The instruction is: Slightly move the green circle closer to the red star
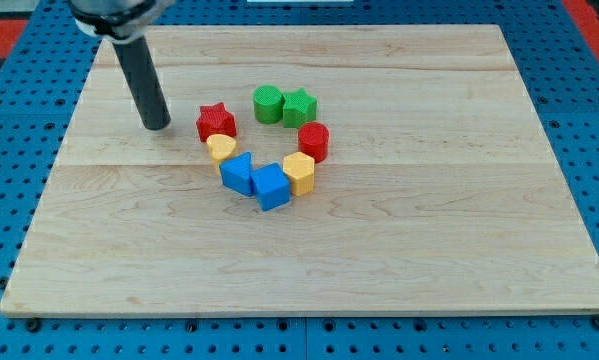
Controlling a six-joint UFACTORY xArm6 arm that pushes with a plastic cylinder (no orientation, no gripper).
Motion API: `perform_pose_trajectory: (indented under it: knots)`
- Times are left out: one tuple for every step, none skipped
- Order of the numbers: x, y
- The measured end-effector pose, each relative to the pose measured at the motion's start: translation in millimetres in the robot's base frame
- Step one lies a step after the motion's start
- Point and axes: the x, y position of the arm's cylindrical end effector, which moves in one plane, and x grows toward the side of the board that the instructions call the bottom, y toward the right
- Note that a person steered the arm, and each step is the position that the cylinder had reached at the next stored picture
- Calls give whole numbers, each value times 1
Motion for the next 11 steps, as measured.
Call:
perform_pose_trajectory:
  knots:
    - [-8, 29]
    - [2, 47]
    - [2, 50]
    - [-6, 47]
    - [-48, 86]
    - [-64, 125]
    - [-64, 156]
    - [-49, 175]
    - [-45, 173]
    - [-45, 152]
    - [-43, 133]
